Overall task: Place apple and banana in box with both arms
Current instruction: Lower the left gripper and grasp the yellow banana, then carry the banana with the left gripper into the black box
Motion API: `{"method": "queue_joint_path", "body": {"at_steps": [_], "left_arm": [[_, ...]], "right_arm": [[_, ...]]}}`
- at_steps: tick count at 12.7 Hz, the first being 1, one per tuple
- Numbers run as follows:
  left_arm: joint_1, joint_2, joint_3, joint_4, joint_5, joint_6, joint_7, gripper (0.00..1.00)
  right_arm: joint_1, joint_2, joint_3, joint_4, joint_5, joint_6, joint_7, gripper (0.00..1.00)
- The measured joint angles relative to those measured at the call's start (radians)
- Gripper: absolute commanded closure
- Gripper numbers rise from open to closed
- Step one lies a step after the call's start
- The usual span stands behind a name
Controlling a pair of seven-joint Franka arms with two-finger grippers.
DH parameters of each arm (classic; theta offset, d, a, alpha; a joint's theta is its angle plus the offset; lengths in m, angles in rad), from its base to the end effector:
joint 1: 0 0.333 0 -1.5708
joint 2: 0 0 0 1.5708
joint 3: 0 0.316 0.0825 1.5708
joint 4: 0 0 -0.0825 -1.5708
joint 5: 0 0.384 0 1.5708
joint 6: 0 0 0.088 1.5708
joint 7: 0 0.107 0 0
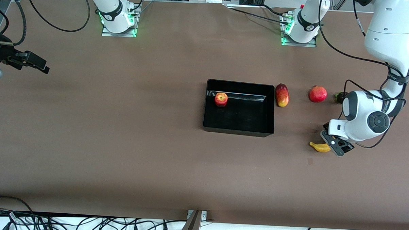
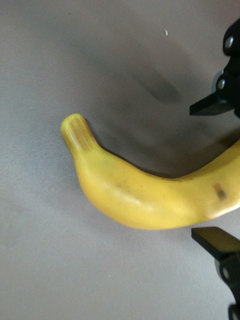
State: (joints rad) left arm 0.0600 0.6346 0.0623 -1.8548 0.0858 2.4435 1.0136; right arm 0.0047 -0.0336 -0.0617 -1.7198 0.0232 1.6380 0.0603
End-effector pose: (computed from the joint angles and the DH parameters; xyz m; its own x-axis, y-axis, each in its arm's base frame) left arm 0.6310 0.0759 0.1732 0.5629 -0.8203 -0.1013 -0.8248 -0.5654 -0.0053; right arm 0.5448 -0.0292 0.5782 0.9917 -0.1184 -0.0497 -0.1196 -0.9926 -0.0222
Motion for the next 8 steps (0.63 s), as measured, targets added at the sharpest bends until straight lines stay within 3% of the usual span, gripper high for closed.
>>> {"method": "queue_joint_path", "body": {"at_steps": [5, 8], "left_arm": [[0.000, -0.001, 0.000, 0.009, 0.000, -0.026, 0.000, 1.00], [-0.015, -0.080, -0.009, 0.036, -0.041, -0.209, 0.000, 1.00]], "right_arm": [[0.000, 0.000, -0.001, 0.000, 0.000, 0.000, 0.000, 0.00], [0.000, 0.000, -0.002, 0.000, 0.000, -0.001, 0.000, 0.00]]}}
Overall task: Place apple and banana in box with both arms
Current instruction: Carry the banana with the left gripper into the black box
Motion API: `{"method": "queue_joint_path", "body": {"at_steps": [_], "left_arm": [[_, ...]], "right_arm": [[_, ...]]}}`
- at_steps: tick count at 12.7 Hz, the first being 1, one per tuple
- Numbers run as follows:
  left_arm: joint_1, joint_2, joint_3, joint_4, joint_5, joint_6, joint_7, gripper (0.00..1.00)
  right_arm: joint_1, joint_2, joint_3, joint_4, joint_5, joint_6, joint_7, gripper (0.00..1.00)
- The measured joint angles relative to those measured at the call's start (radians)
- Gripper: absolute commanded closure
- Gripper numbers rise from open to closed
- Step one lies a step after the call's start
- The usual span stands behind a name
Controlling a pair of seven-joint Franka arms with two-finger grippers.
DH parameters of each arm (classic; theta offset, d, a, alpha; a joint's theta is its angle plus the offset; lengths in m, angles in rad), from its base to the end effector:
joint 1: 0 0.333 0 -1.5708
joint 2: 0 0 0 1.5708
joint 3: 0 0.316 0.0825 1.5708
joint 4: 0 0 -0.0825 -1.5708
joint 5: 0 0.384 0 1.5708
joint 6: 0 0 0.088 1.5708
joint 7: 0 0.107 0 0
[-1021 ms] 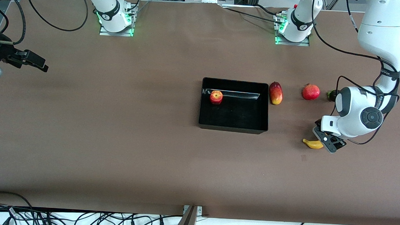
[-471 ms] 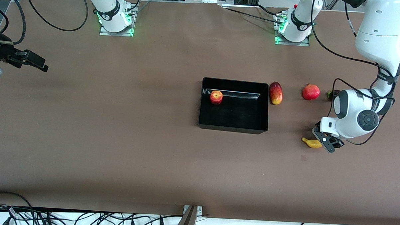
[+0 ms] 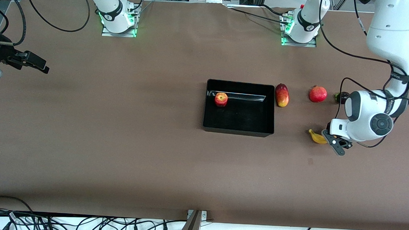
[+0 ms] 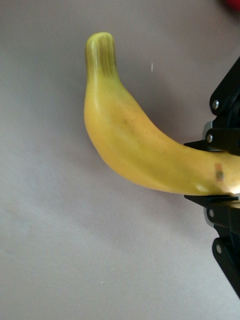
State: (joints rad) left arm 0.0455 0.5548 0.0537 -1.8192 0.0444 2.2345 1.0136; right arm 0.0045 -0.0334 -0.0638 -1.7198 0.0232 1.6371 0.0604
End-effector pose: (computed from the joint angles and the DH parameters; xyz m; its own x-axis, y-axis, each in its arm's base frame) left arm 0.6319 0.0623 0.2214 0.5725 -0.8104 -0.1239 -0.8073 -0.5837 0.0872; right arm 0.5446 -0.0305 0.5780 0.9914 -0.1207 -0.0508 -0.1219 -0.9923 -0.0222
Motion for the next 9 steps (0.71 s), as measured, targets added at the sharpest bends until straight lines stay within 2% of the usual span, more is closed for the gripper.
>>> {"method": "queue_joint_path", "body": {"at_steps": [3, 5, 9], "left_arm": [[-0.116, -0.128, -0.006, 0.000, -0.124, -0.174, -0.053, 1.00], [-0.232, -0.173, -0.010, -0.014, -0.144, -0.198, -0.190, 1.00], [-0.415, -0.179, -0.021, -0.031, -0.162, -0.197, -0.473, 1.00]], "right_arm": [[0.000, 0.000, -0.002, 0.000, 0.000, 0.000, 0.000, 0.00], [0.000, 0.000, -0.002, 0.000, 0.000, 0.000, 0.000, 0.00], [0.000, 0.000, -0.002, 0.000, 0.000, -0.001, 0.000, 0.00]]}}
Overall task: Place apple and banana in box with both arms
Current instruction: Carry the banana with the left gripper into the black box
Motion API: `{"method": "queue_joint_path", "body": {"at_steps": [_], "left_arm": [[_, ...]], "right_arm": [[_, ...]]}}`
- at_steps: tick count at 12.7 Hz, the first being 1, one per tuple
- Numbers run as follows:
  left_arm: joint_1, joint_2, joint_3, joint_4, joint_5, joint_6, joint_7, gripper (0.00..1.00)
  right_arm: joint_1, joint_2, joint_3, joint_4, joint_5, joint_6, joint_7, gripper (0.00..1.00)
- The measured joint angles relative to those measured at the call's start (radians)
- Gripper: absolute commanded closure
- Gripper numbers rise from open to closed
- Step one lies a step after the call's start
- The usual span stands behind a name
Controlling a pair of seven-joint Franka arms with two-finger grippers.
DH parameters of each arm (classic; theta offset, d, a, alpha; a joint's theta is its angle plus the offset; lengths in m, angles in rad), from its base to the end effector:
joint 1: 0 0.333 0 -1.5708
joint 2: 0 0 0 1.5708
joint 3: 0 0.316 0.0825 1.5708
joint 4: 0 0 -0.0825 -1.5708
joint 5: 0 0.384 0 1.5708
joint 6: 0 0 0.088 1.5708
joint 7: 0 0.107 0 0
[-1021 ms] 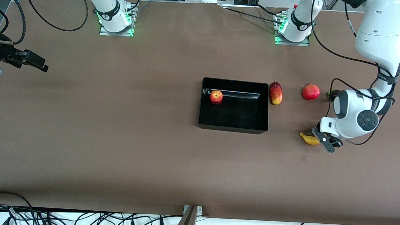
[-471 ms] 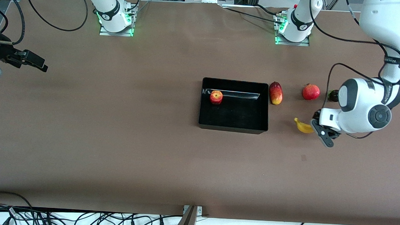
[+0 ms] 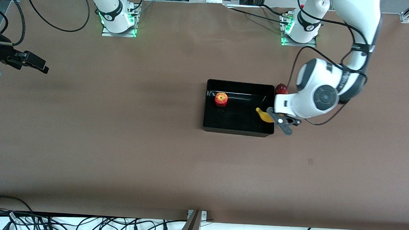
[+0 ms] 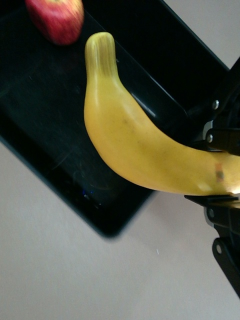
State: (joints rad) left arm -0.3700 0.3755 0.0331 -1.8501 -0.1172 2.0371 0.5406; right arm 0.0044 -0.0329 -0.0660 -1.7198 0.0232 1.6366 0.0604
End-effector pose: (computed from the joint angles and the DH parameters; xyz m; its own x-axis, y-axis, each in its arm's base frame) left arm 0.5770 -0.2102 0.3071 0.6727 -0.7300 -0.1205 -0.7113 -0.6829 0.1665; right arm 0.5446 -0.0318 0.5777 0.9911 -0.1230 -0.0518 -0.1242 -0.9920 -0.0221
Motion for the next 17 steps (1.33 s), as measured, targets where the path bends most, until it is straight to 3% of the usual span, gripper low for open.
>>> {"method": "queue_joint_path", "body": {"at_steps": [4, 9, 10, 11, 12, 17], "left_arm": [[-0.087, 0.001, -0.014, -0.064, 0.000, 0.063, -0.125, 1.00], [-0.104, 0.063, -0.041, -0.122, 0.000, 0.230, -0.167, 1.00], [-0.104, 0.080, -0.041, -0.122, 0.000, 0.243, -0.168, 0.95], [-0.104, 0.095, -0.041, -0.122, 0.000, 0.250, -0.169, 0.63], [-0.104, 0.109, -0.041, -0.122, 0.000, 0.255, -0.173, 0.02], [-0.104, 0.133, -0.041, -0.121, 0.000, 0.272, -0.202, 0.00]], "right_arm": [[0.000, 0.000, 0.000, 0.000, 0.000, 0.000, 0.000, 0.00], [0.000, 0.000, 0.000, 0.000, 0.000, 0.000, 0.000, 0.00], [0.000, 0.000, 0.000, 0.000, 0.000, 0.000, 0.000, 0.00], [0.000, 0.000, 0.000, 0.000, 0.000, 0.000, 0.000, 0.00], [0.000, 0.000, 0.000, 0.000, 0.000, 0.000, 0.000, 0.00], [0.000, 0.000, 0.000, 0.000, 0.000, -0.001, 0.000, 0.00]]}}
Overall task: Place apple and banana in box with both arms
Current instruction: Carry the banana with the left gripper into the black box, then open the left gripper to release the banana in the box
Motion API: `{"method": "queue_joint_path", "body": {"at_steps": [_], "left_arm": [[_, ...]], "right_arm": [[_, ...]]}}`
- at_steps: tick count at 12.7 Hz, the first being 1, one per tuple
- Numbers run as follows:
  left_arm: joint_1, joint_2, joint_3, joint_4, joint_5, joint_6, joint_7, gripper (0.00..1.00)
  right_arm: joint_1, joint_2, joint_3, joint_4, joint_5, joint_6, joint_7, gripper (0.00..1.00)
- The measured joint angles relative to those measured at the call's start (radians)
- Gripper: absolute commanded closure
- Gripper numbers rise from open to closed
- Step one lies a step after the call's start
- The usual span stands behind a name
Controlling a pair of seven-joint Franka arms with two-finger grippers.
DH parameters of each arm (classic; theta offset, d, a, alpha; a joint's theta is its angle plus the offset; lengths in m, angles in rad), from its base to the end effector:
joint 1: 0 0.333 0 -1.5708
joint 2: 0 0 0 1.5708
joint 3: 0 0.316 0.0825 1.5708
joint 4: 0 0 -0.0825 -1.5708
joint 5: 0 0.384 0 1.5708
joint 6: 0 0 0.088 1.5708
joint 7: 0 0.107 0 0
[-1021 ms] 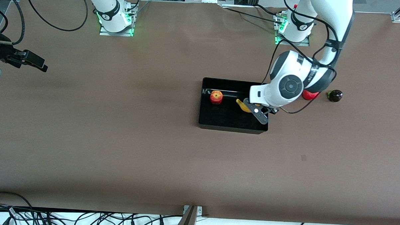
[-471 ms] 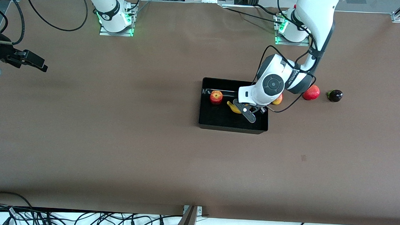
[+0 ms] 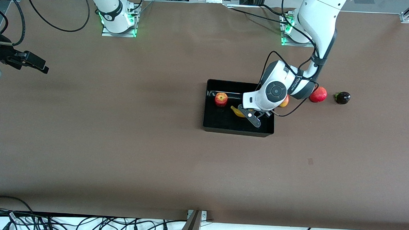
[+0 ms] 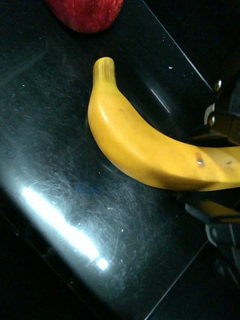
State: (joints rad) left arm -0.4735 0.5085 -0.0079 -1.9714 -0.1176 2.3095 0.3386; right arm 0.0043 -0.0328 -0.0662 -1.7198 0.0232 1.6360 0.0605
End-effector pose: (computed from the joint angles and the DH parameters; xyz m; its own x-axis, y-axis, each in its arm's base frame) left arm 0.5269 -0.2778 0.1963 0.7303 -0.6691 -0.1377 -0.6566 -0.7431 0.1290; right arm 0.5446 -0.0319 0.5776 0.9910 -0.1233 -0.0525 -0.1246 -0.9920 -0.0221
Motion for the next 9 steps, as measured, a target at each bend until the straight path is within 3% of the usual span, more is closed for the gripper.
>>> {"method": "queue_joint_path", "body": {"at_steps": [4, 7, 9], "left_arm": [[0.003, -0.079, 0.004, 0.003, 0.000, 0.002, -0.004, 0.00], [0.052, -0.286, 0.010, 0.006, 0.000, -0.002, -0.006, 0.00], [0.120, -0.440, 0.012, 0.003, 0.000, -0.089, -0.006, 0.00]], "right_arm": [[0.000, 0.000, 0.000, 0.000, 0.000, 0.000, 0.000, 0.00], [0.000, 0.001, 0.000, 0.000, 0.000, -0.001, 0.000, 0.00], [0.000, 0.001, -0.001, 0.001, 0.000, -0.001, 0.000, 0.00]]}}
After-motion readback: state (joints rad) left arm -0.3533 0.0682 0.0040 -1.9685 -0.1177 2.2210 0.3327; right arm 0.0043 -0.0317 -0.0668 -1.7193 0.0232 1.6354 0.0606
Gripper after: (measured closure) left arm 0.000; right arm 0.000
